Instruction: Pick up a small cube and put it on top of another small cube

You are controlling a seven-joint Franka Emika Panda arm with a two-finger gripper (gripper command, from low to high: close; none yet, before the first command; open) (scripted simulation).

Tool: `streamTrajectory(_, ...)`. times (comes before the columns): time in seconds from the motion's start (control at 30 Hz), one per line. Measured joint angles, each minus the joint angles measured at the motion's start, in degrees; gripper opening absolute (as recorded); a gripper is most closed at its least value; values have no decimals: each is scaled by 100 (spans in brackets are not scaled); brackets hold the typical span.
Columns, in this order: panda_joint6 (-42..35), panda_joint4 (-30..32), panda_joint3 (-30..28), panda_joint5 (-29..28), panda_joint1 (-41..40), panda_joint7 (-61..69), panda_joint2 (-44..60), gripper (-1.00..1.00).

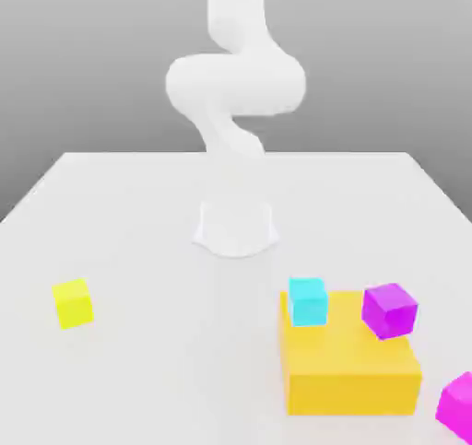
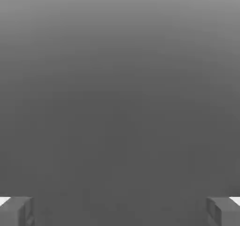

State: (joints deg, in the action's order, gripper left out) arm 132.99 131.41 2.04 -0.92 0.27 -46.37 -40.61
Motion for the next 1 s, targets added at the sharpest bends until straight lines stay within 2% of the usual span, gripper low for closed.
streamTrajectory(0.57,829,-251,1292,-907,404,-565,3565,0)
streamTrajectory(1.0,1489,-431,1692,-1358,1238,-830,6216,0)
